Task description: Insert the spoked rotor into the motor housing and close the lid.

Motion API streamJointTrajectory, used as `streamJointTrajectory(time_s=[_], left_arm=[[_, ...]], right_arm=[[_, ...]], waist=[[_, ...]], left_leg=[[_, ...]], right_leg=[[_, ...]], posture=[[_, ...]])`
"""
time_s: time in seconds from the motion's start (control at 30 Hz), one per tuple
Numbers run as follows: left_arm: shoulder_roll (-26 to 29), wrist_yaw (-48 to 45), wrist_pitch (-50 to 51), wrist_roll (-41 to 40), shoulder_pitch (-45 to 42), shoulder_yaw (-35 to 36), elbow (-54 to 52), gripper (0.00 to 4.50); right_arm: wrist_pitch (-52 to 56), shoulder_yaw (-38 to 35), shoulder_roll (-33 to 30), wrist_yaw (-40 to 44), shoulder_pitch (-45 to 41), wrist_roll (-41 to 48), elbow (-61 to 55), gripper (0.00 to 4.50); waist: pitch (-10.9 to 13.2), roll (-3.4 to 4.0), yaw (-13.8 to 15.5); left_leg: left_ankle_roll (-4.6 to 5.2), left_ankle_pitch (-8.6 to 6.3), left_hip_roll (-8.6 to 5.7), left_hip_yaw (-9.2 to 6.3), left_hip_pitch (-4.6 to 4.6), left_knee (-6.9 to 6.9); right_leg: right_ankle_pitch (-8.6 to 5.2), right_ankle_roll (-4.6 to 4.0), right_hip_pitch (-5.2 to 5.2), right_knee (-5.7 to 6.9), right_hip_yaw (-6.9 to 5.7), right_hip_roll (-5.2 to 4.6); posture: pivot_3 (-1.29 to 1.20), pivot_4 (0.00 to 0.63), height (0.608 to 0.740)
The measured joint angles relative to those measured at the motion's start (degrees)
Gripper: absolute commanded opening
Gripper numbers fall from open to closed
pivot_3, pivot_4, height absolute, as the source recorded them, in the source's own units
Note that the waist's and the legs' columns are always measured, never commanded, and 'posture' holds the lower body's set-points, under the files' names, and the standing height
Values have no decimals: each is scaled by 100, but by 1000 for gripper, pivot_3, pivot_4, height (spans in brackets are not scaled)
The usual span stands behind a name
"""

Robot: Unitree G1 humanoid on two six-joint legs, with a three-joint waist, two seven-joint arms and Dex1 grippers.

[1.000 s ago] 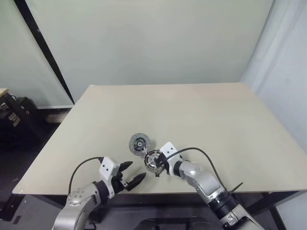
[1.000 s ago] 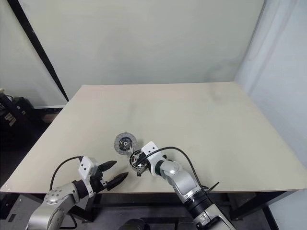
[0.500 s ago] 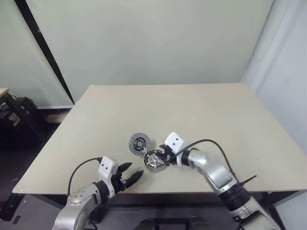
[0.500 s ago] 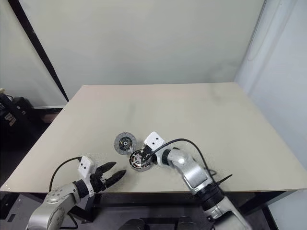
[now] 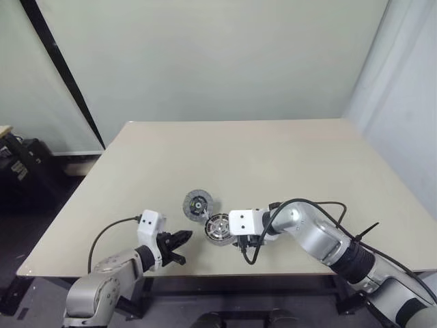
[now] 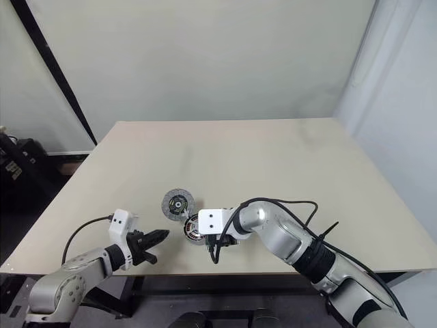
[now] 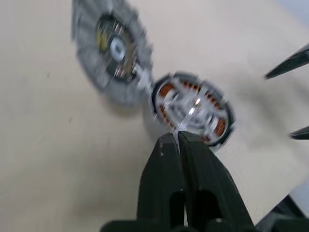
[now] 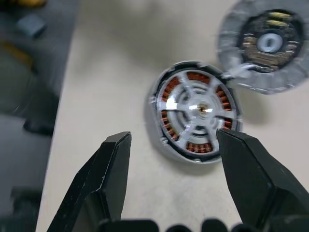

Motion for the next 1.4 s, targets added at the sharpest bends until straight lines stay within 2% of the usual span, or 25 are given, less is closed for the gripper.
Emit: streamJointTrajectory(time_s=[0.13,0.37,0.67,1.4], left_arm=[[159,155,728,-57,-214,-99,-90,8],[273,281,1165,7,-234,-366,-105,8],[280,341,1210,108,-236,-421,-104,8],[267,299,976,330,-258,-480,-90,8]], right_arm=[[-16,381,57,373,-342,-381,140,3079],[-82,860,376,649,-502,-857,541,3079],[-137,904,778,578,-502,-1231,1048,3079],[-338,895,994,255,-474,-1770,1661,3079]], waist=[[-1,-1,-5],[-1,-3,-4],[-1,-3,-4],[-2,-3,-7]], left_leg=[[-8,-5,0,2,2,1],[-14,-8,5,-3,3,0],[-29,-10,11,-5,5,1],[-38,-2,15,-5,9,2]], right_leg=[[3,5,1,0,1,1],[9,0,-5,6,2,10],[14,-7,-6,9,5,20],[17,-13,-4,13,7,27]], posture=[[0,0,740],[0,0,740],[0,0,740],[0,0,740]])
